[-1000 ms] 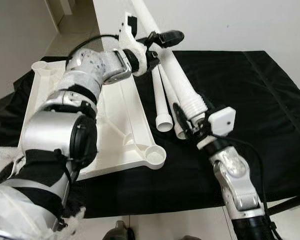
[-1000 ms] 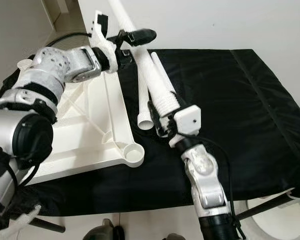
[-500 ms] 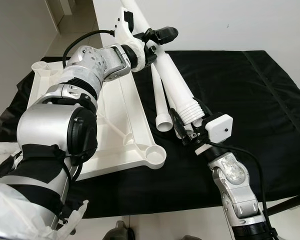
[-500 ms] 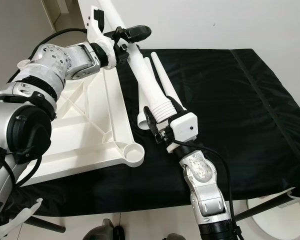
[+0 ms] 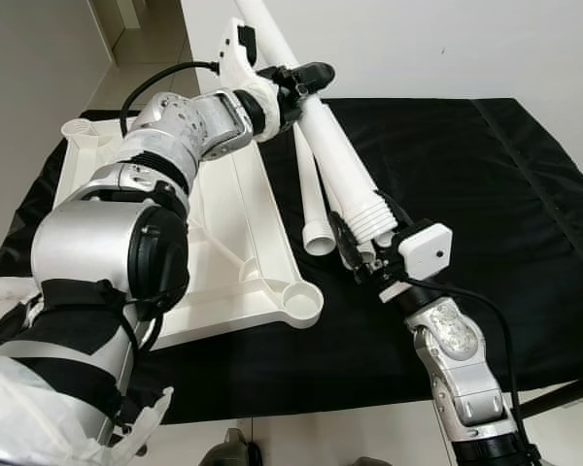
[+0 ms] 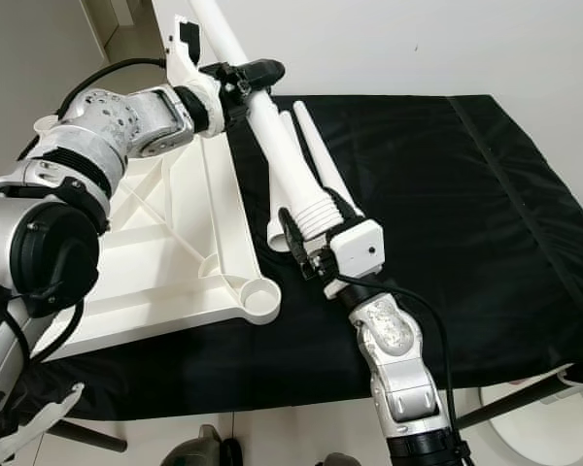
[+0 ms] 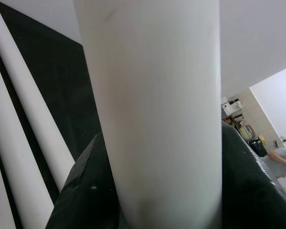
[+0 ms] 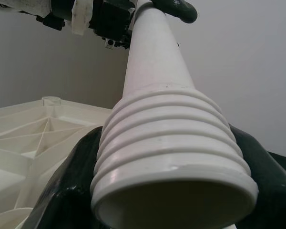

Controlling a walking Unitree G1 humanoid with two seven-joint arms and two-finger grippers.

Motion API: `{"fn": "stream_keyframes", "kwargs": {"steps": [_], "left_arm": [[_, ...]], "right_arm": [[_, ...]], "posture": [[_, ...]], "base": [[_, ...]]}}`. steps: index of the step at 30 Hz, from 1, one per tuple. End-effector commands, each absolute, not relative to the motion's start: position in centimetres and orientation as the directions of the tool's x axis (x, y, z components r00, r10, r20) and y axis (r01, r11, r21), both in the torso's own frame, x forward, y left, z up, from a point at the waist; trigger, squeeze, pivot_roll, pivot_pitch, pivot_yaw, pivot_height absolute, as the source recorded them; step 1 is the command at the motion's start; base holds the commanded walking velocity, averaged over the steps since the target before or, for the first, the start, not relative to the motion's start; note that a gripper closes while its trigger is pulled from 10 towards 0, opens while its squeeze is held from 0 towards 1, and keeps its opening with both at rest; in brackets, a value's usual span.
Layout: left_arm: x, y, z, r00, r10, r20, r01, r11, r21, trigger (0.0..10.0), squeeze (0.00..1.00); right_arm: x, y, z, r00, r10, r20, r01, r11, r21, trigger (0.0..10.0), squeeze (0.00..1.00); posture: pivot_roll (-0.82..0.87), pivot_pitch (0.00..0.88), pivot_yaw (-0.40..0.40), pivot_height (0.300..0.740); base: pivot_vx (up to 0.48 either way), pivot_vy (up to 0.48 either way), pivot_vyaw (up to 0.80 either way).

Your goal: Building children table

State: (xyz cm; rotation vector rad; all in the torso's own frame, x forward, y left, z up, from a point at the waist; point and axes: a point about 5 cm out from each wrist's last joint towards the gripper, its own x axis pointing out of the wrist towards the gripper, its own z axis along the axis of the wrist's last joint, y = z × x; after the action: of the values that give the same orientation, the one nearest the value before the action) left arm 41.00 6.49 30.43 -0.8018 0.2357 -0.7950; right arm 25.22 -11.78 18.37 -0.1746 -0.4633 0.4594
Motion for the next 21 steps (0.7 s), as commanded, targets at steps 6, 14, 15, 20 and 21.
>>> {"fn": "stream_keyframes", "kwargs": {"steps": [6, 14, 15, 20, 21], "left_arm": [[40.5, 6.3, 32.2, 0.576, -0.780, 0.244, 0.708, 0.326, -0.627, 10.0, 0.00], [40.8, 6.7, 32.8, 0.611, -0.753, 0.242, 0.732, 0.422, -0.536, 10.0, 0.00], [40.9, 6.7, 33.1, 0.612, -0.750, 0.250, 0.745, 0.442, -0.499, 10.0, 0.00], [40.7, 6.6, 33.7, 0.589, -0.758, 0.280, 0.788, 0.462, -0.407, 10.0, 0.00], [40.7, 6.6, 33.7, 0.589, -0.758, 0.280, 0.788, 0.462, -0.407, 10.0, 0.00]], "right_arm": [[25.0, -11.7, 18.1, 0.786, 0.488, 0.380, -0.437, 0.873, -0.217, 10.0, 1.00], [25.4, -12.2, 18.9, 0.828, 0.375, 0.417, -0.350, 0.926, -0.139, 10.0, 1.00], [25.8, -12.4, 19.1, 0.853, 0.331, 0.404, -0.309, 0.944, -0.121, 10.0, 0.71], [27.1, -12.7, 19.6, 0.908, 0.241, 0.343, -0.226, 0.971, -0.084, 10.0, 0.00], [27.1, -12.7, 19.6, 0.908, 0.241, 0.343, -0.226, 0.971, -0.084, 10.0, 0.00]], "posture": [[-0.06, 0.000, 0.064, 0.740], [-0.07, 0.000, 0.066, 0.740], [-0.06, 0.000, 0.066, 0.740], [-0.06, 0.000, 0.067, 0.740], [-0.06, 0.000, 0.067, 0.740]], "base": [[0.000, 0.000, 0.00], [0.000, 0.000, 0.00], [0.000, 0.000, 0.00], [0.000, 0.000, 0.00], [0.000, 0.000, 0.00]]}}
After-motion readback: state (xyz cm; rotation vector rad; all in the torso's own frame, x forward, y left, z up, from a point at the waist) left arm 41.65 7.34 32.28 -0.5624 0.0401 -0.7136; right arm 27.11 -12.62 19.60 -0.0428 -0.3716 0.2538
